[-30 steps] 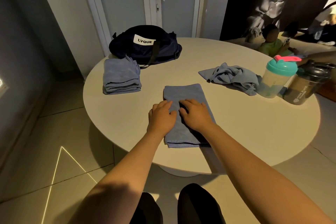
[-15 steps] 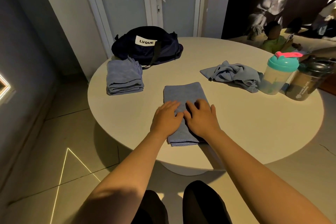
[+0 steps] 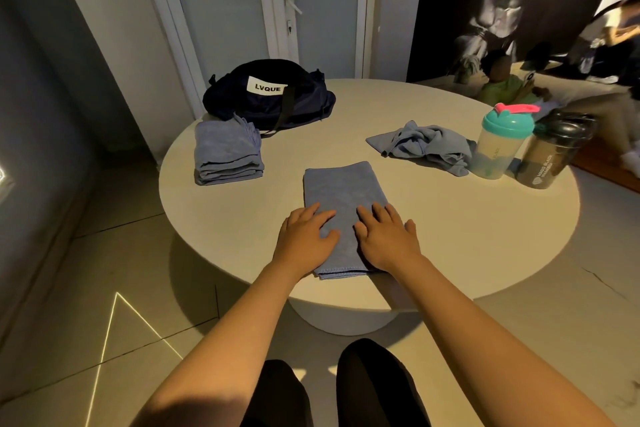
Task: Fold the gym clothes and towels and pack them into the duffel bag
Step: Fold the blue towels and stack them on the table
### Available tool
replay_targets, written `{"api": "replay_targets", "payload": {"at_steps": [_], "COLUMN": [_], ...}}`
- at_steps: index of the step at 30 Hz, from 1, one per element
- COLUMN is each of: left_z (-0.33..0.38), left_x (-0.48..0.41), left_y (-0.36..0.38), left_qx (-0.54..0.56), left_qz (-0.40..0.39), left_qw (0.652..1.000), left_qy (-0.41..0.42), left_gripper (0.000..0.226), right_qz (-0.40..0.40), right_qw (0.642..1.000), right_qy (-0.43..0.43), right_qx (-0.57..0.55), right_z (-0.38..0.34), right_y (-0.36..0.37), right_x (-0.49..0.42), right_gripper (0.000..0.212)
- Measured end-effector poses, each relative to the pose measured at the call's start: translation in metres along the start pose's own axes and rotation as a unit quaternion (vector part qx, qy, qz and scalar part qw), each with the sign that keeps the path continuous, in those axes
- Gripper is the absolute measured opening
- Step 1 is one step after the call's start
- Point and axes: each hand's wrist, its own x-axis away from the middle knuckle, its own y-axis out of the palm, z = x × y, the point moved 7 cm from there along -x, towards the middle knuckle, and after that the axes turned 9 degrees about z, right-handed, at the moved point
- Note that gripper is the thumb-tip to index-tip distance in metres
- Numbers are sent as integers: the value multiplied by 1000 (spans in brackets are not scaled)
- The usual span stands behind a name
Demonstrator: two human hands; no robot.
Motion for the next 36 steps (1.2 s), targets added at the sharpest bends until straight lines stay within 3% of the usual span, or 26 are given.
{"api": "replay_targets", "payload": {"at_steps": [5,7,10,12,15,21,28,33,36], "left_z": [0,3,17,28,35,31,33,31,26], "left_x": [18,21,30,36,44,45,51,49,48], "left_y": [8,4,-14,-13,3,8,9,3,-4], "left_qx": [-69,-58,21,68,12,-28,-15,82,135], "left_qz": [-67,-25,120,112,34,29,-61,-32,23], "left_qw": [995,998,992,989,996,995,992,991,987], "left_qy": [-14,-26,29,66,83,96,107,105,84], "left_gripper": [62,56,33,25,34,40,65,35,22], "right_qz": [-48,27,186,225,225,248,250,220,192], "right_qw": [999,999,981,972,969,961,957,955,944], "right_qy": [-2,-7,-17,-28,-24,-19,4,-41,-80], "right_qx": [-23,-46,-44,-60,-95,-125,-145,-195,-256], "right_z": [-1,0,2,2,4,5,16,15,10], "right_y": [3,-5,-18,-15,-15,-17,-15,-14,-17], "right_x": [13,16,33,43,50,63,66,67,71], "right_gripper": [56,53,33,24,28,9,23,31,27]}}
